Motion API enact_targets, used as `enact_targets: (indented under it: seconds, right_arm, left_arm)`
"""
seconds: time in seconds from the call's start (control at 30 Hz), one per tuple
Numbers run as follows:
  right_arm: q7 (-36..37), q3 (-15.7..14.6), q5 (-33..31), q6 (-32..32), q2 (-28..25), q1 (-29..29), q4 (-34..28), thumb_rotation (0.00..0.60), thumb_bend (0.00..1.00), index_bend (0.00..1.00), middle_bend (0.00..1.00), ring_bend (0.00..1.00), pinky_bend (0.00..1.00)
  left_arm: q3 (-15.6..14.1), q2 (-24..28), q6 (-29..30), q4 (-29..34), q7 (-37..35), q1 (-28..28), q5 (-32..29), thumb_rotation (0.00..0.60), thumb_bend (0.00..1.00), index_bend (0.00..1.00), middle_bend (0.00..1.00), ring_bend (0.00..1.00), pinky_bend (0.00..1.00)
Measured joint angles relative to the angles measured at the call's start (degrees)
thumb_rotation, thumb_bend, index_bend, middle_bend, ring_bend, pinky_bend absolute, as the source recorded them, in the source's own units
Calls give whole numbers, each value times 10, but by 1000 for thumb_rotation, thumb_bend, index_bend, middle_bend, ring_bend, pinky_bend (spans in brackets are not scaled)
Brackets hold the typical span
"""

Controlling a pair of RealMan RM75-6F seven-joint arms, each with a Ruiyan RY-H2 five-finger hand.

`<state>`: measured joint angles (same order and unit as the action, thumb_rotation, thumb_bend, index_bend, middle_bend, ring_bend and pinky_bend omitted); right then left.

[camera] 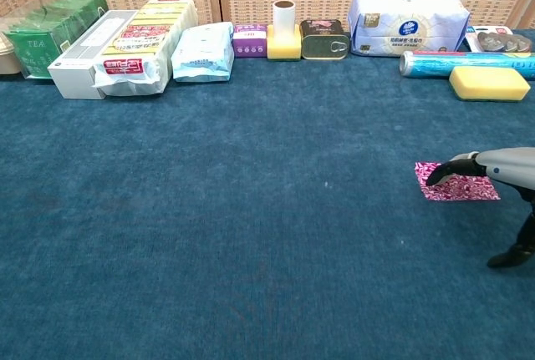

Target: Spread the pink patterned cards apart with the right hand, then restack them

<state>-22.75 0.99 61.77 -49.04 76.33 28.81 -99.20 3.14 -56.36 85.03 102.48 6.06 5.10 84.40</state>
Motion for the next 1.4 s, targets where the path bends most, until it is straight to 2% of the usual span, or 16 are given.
enact_targets:
  seconds: [0.9,1.07,1.4]
  right_arm:
    - [-62,7,-73,-9,88,62,-21,600,54,144,168,18,0]
    - [-72,8,-68,-26,83,66,-48,600,54,144,167,19,0]
    - [-93,5,-46,-75,33,66,-125,600,54,144,165,18,0]
  left_arm:
    - [0,2,-2,-2,-6,2,1,600,135,0,0,0,71]
    - [1,2,-3,-2,-8,3,-2,600,134,0,0,0,71]
    - [-1,0,-4,-1,0,4,2,600,134,0,0,0,71]
